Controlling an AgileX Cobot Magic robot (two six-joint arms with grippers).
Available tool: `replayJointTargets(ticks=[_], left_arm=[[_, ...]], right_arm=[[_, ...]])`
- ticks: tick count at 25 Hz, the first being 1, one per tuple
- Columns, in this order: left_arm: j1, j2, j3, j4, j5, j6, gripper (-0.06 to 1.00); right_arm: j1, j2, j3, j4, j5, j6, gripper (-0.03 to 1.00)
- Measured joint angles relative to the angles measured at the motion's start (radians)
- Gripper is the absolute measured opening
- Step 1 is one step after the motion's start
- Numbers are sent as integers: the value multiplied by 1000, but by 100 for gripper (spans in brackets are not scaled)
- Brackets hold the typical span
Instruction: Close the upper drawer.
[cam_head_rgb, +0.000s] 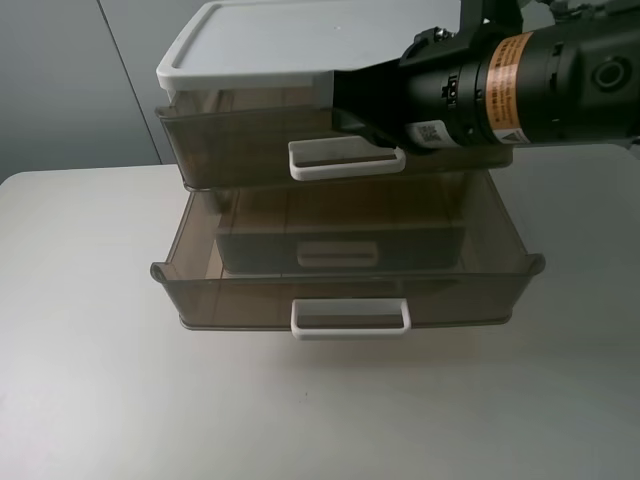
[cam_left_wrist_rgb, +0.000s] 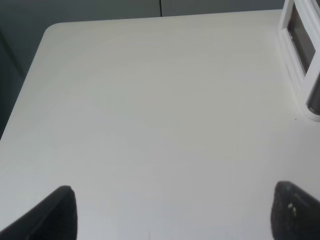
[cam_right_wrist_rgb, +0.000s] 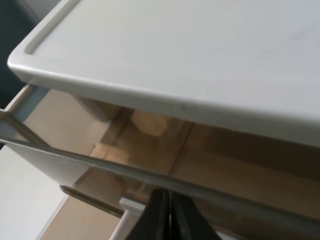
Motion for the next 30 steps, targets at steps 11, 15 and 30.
replayJointTargets(ticks=[11, 15, 30], left_arm=[[0, 0, 0, 0, 0, -2, 74], [0, 0, 0, 0, 0, -2, 74], [0, 0, 0, 0, 0, -2, 74]], right_arm=[[101, -7, -2, -51, -50, -38, 0], [172, -7, -9, -62, -9, -70, 0], [261, 162, -158, 57, 174, -151, 0]])
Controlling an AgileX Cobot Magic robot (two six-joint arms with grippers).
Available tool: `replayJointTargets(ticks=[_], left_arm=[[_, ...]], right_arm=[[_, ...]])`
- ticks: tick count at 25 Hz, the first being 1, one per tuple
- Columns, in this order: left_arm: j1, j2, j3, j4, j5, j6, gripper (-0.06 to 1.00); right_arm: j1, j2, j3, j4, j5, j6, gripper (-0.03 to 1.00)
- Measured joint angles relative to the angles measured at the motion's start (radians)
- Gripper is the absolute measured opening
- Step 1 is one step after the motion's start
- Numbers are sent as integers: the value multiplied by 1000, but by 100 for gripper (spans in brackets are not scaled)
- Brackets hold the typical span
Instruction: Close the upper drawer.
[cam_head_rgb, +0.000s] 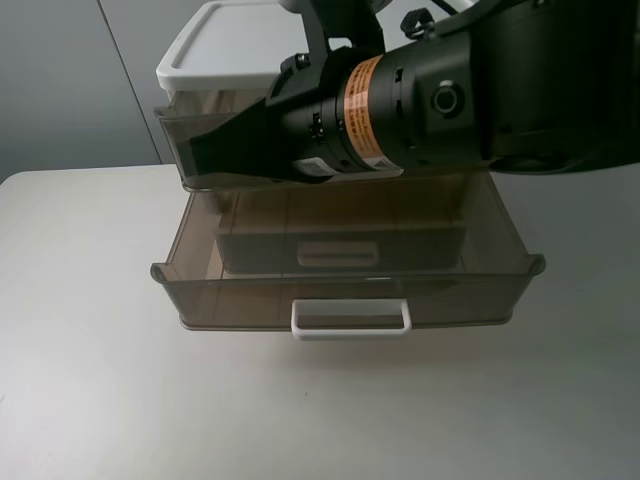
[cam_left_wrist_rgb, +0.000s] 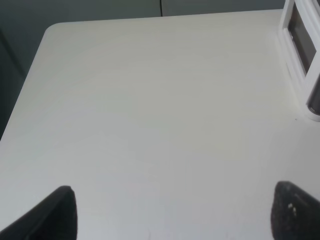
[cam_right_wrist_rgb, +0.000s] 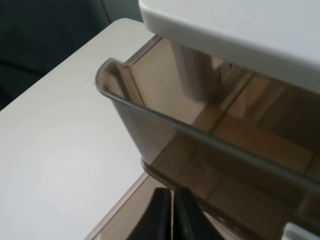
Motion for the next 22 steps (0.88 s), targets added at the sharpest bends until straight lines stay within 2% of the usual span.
replayJointTargets(ticks=[4, 12, 15, 22], left_arm=[[0, 0, 0, 0, 0, 0, 74], [0, 0, 0, 0, 0, 0, 74], [0, 0, 0, 0, 0, 2, 74], [0, 0, 0, 0, 0, 2, 74]], right_arm=[[5, 49, -31, 10, 8, -8, 0], [-20, 118, -87, 16, 85, -10, 0], [-42, 128, -106, -5, 128, -10, 0], [-86, 132, -120, -76, 137, 5, 0]])
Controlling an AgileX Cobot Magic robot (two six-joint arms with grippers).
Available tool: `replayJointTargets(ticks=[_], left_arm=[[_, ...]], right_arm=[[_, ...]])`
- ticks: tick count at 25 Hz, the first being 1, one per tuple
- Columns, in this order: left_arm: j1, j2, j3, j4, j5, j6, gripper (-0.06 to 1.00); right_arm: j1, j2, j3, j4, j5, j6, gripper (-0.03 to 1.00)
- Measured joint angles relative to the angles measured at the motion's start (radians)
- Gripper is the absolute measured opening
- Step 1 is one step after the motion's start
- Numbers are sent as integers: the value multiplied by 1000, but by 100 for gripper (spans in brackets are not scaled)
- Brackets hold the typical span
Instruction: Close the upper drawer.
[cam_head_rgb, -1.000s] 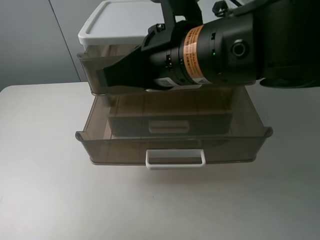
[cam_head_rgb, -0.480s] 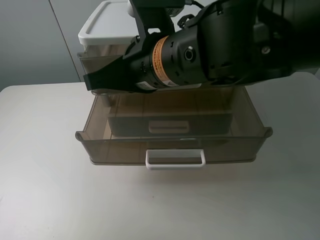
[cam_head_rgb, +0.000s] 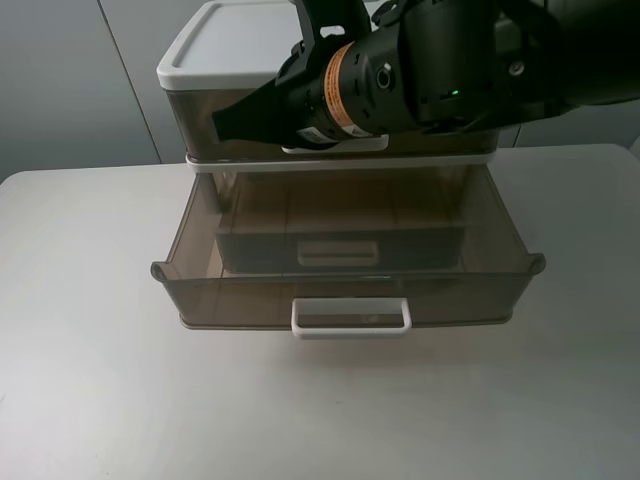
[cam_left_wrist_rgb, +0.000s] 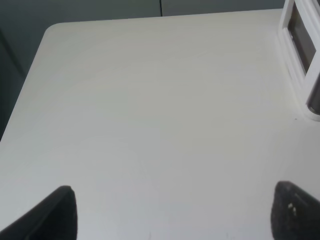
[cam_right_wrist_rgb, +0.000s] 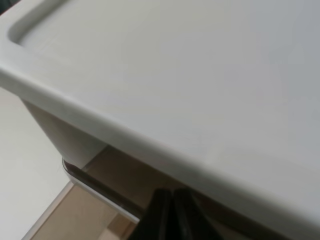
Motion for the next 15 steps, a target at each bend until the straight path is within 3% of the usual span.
replayJointTargets(ticks=[9, 12, 15], left_arm=[[0, 0, 0, 0, 0, 0, 74], [0, 0, 0, 0, 0, 0, 74], [0, 0, 0, 0, 0, 0, 74]], right_arm=[[21, -12, 0, -35, 28, -9, -1], [60, -62, 0, 45, 90, -122, -1], [100, -124, 0, 217, 146, -313, -1]])
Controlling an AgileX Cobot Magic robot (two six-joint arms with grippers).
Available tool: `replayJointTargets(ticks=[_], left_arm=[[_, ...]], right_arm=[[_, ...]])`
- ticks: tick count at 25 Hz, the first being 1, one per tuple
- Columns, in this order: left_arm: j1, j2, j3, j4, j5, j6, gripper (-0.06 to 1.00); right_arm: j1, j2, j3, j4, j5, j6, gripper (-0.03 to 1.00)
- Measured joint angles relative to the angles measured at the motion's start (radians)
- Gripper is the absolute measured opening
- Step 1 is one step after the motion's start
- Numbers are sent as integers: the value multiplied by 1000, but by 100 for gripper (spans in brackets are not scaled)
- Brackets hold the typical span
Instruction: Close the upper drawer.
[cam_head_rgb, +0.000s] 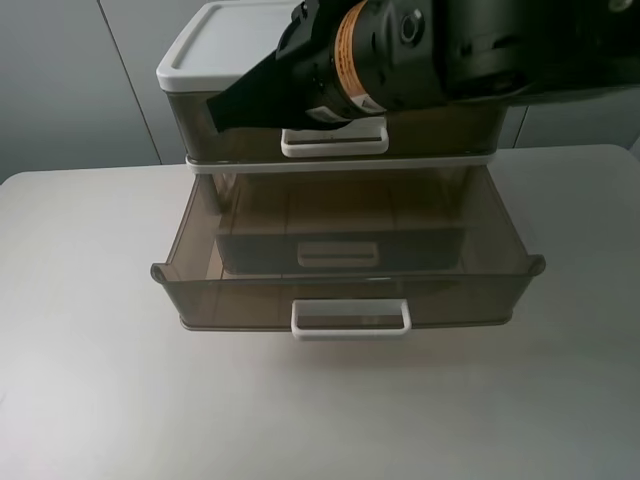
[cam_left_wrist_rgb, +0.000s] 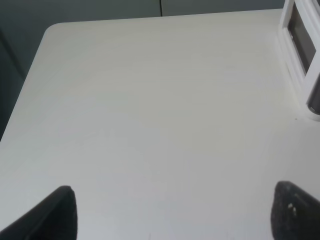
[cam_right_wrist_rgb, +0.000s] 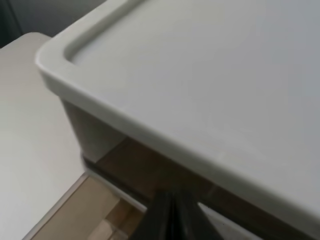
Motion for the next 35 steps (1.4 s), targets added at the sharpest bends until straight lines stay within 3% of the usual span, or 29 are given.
replayJointTargets(ticks=[4, 7, 12, 20, 22, 25, 29, 35], left_arm=[[0, 0, 0, 0, 0, 0, 74], [0, 0, 0, 0, 0, 0, 74], [0, 0, 0, 0, 0, 0, 74], [0, 0, 0, 0, 0, 0, 74], [0, 0, 0, 0, 0, 0, 74], [0, 0, 0, 0, 0, 0, 74], [0, 0, 0, 0, 0, 0, 74], [0, 0, 0, 0, 0, 0, 74]], right_arm=[[18, -74, 0, 321, 68, -323, -1], [15, -133, 2, 547, 186, -546, -1], [-88, -287, 25, 630, 454, -720, -1], [-526, -510, 113, 634, 647, -971, -1], [-639, -549, 123, 689, 695, -1098, -1], [-761, -615, 142, 870, 766, -1295, -1], [-915, -734, 205, 1095, 794, -1478, -1], [-1036, -950, 337, 1193, 763, -1485, -1]])
